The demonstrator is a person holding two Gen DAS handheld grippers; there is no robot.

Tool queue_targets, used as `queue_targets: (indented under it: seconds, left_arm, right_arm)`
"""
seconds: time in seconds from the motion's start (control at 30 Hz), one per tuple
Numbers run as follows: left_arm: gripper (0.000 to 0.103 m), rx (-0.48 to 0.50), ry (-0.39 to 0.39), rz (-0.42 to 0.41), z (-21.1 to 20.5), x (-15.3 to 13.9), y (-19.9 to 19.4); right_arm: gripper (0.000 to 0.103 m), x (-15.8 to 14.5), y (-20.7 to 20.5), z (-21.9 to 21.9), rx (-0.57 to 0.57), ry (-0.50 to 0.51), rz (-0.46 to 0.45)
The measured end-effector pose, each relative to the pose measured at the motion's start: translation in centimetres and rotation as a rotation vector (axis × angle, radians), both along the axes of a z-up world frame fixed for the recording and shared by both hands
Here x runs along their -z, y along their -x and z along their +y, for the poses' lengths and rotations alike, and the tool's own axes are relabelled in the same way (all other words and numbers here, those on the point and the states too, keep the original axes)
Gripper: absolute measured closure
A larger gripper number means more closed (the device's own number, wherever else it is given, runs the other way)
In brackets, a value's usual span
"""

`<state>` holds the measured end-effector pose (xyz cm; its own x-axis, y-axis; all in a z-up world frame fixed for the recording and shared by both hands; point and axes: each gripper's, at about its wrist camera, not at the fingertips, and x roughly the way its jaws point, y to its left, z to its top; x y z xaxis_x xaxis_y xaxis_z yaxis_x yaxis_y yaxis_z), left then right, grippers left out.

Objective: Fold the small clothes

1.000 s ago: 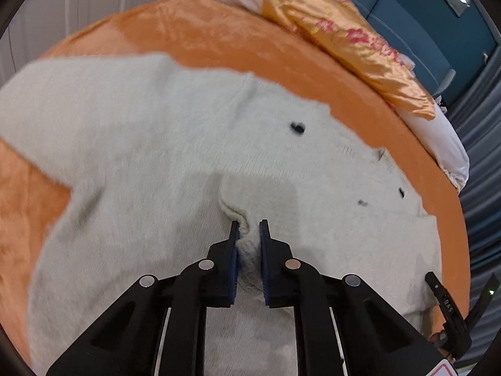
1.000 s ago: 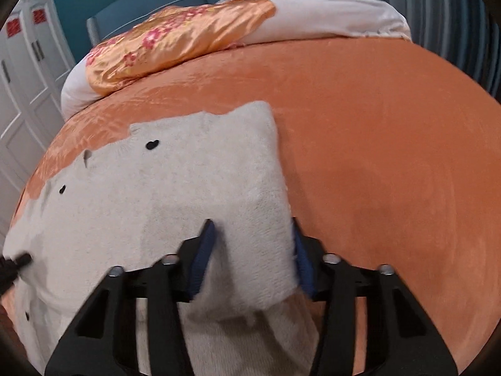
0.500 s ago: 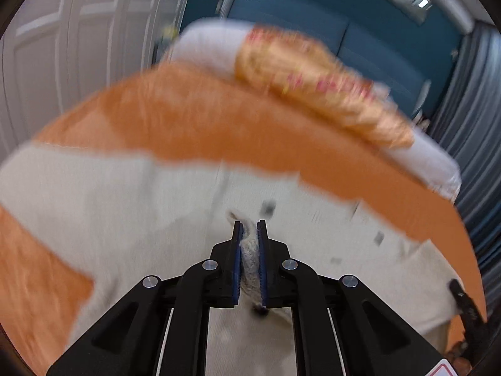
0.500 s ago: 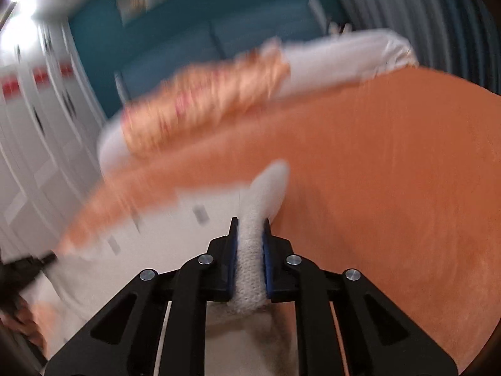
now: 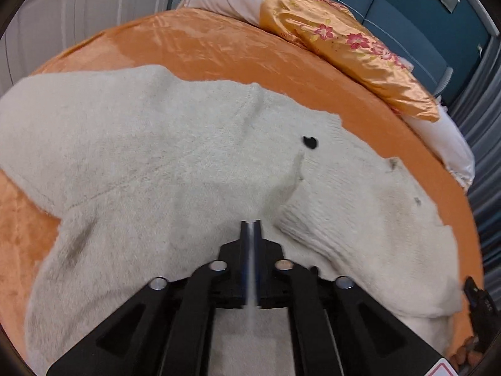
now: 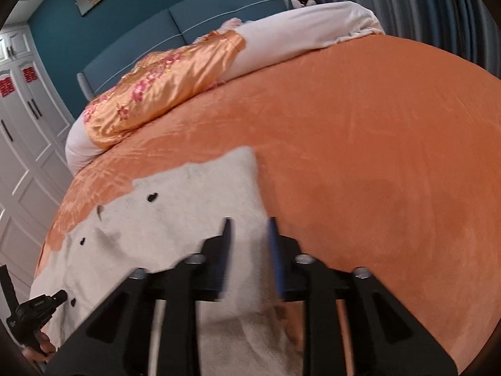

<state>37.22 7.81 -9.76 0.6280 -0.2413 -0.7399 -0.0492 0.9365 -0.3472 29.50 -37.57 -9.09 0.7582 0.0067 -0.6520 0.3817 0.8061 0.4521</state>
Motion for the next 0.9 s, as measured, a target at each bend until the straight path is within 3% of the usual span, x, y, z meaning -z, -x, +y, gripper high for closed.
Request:
queue_targets:
  seconds: [0.03, 0.07, 0.13, 0.17, 0.23, 0.3, 0.33, 0.37, 0.4, 0.43, 0.5, 0.57, 0.6, 0.63, 0.7, 0.77, 0.9]
  left_arm:
    - [0.069, -0.002, 0.03, 0.005, 0.0, -0.2, -0.2]
    - [0.051, -0.011, 0.062, 0.006, -0.1, -0.4, -0.5]
    - [0.037, -0.048, 0.112, 0.004, 0.1, -0.6, -1.5]
    - [0.032, -0.061, 0.124, 0.021, -0.1, -0.5, -2.3]
    - [0.032, -0.087, 0.137, 0.074, -0.3, 0.5, -3.3]
    - [0.032, -0.11, 0.105, 0.058, -1.0, 0.4, -3.8]
    - [0.043, -0.101, 0.083, 0.039, -1.5, 0.1, -3.9]
    - [0.087, -0.076, 0.075, 0.016, -1.9, -0.1, -3.8]
    - [0.101, -0.009, 0.089, 0.003, -2.6, -0.3, -4.0]
    - [0.103, 0.01, 0.093, -0.006, -2.9, -0.6, -3.9]
    - [0.103, 0.016, 0.083, -0.109, -3.1, -2.2, -2.8]
    - [0.103, 0.011, 0.058, -0.184, -3.0, -3.5, -1.5]
    - [0.103, -0.008, 0.046, -0.202, -2.7, -3.8, -0.9]
    - [0.103, -0.035, 0.026, -0.197, -2.2, -3.5, -0.7]
    - [0.103, -0.074, -0.004, -0.135, -1.4, -1.8, -1.1]
    - [0.103, -0.109, -0.037, -0.081, -0.9, -0.2, -1.1]
    - [0.103, -0.106, 0.022, -0.044, 0.3, 0.9, -0.4]
  right_arm:
    - [0.047, -0.2, -0.6, 0.2, -0.009, 0.008, -0.002]
    - [0.044, -0.4, -1.2, 0.4, -0.011, 0.037, -0.002]
    - [0.044, -0.1, -2.3, 1.7, -0.031, 0.09, 0.018]
    - [0.044, 0.4, -3.3, 2.1, -0.043, 0.107, 0.048]
    - [0.044, 1.4, -4.6, 2.6, -0.059, 0.109, 0.085]
    - [0.047, 2.6, -5.7, 3.3, -0.081, 0.128, 0.139]
    - [0.064, 2.8, -5.8, 3.5, -0.084, 0.135, 0.144]
    - [0.086, 2.7, -5.7, 3.6, -0.095, 0.124, 0.125]
    - [0.088, 2.1, -5.3, 3.6, -0.09, 0.112, 0.085]
    - [0.089, 1.6, -4.8, 3.5, -0.082, 0.101, 0.045]
    - [0.089, -0.4, -2.9, 2.9, -0.061, 0.058, -0.106]
    - [0.089, -1.0, -1.8, 2.3, -0.028, 0.041, -0.163]
    - [0.089, -0.4, -1.9, 2.0, 0.0, 0.063, -0.127]
    - [0.089, 1.1, -2.7, 1.8, 0.008, 0.087, -0.023]
    - [0.089, 4.3, -4.1, 1.1, -0.009, 0.019, 0.127]
    - [0.088, 3.6, -3.4, 0.3, 0.014, -0.013, 0.087]
    - [0.086, 0.3, -0.5, 0.9, 0.028, 0.043, -0.024]
